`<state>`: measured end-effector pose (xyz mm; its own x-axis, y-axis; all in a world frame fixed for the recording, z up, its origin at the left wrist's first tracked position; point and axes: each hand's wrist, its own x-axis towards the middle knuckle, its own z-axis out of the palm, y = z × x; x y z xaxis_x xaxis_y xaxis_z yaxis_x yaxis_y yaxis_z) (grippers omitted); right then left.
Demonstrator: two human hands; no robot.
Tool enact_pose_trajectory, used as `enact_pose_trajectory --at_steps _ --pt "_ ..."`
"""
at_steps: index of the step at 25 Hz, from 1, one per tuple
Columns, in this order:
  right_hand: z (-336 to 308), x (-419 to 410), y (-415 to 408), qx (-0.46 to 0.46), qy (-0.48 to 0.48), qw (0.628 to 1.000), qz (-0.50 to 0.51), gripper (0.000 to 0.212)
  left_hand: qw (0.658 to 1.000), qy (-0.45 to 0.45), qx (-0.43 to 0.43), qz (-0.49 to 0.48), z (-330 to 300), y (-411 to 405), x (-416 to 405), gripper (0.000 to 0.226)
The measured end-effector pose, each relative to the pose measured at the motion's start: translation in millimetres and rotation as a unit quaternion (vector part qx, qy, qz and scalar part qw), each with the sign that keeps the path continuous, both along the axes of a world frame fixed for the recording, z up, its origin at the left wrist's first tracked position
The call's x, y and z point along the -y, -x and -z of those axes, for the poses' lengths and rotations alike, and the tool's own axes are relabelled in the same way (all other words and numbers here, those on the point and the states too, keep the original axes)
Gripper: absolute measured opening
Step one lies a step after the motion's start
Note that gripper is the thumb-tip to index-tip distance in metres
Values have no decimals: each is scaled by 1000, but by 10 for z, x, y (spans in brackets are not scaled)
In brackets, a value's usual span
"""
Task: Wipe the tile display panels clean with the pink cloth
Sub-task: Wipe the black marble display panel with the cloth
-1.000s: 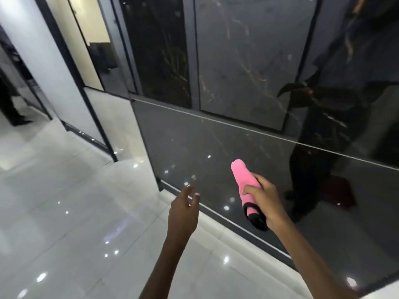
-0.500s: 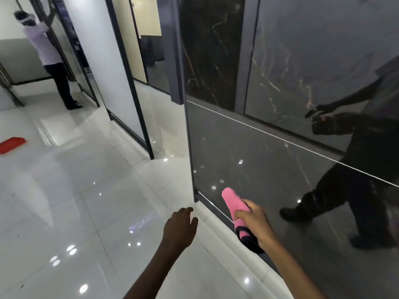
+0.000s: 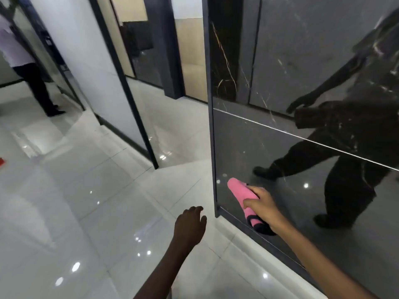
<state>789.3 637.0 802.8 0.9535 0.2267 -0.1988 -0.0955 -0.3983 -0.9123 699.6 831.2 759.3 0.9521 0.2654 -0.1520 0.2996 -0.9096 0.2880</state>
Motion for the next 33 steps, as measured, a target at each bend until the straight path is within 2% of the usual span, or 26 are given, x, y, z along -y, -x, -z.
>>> enact_pose_trajectory --at_steps 4,5,7,10,12,14,17,19,21,23,24,26,27,28,30,31,32,33 --pt "200 -847 -745 46 71 989 118 54 993 -46 -14 104 275 -1148 -1234 40" --pt "198 -1003 -919 75 106 981 146 55 989 -55 9 138 272 -1455 -1469 38" --pt "100 -1179 -1177 153 205 952 170 57 964 -37 147 220 145 -2053 -1736 34" --pt "-228 -1351 -1540 243 292 895 234 60 887 -42 328 322 -348 -3103 -1814 41" --pt "-414 -1362 -1691 307 349 843 270 61 846 -67 382 366 -828 -3658 -1664 52" --pt "-537 -1250 -1834 356 400 794 288 66 793 -134 428 412 -1128 -4139 -1527 62" --pt "-661 -979 -2100 396 468 732 298 78 704 -213 500 457 -1170 -4778 -1524 63" --pt "-724 -796 -2351 458 511 671 280 85 643 -242 550 475 -1091 -5085 -1571 60" --pt "-812 -609 -2587 522 566 584 258 87 589 -265 606 464 -1026 -5275 -1558 58" --pt "-828 -536 -2791 557 561 519 326 88 563 -242 648 453 -992 -5355 -1508 55" --pt "-783 -588 -2884 566 521 509 386 88 554 -227 660 454 -984 -5370 -1491 54" --pt "-427 -919 -3115 589 423 520 451 86 538 -207 675 460 -983 -5376 -1484 52" --pt "-66 -1187 -3268 609 412 526 427 87 536 -201 677 464 -1005 -5378 -1490 52" --pt "384 -1514 -3416 630 444 530 354 90 534 -200 677 465 -1025 -5376 -1498 52" --pt "1294 -2099 -3527 628 577 509 118 95 535 -206 679 458 -1006 -5314 -1504 52" --pt "1550 -2195 -3540 614 620 488 35 94 542 -198 683 447 -977 -5286 -1500 52" --pt "1615 -2151 -3553 618 629 472 4 92 551 -176 688 438 -917 -5255 -1491 52" --pt "1523 -2014 -3519 638 614 465 18 89 559 -145 691 435 -792 -5217 -1482 52"
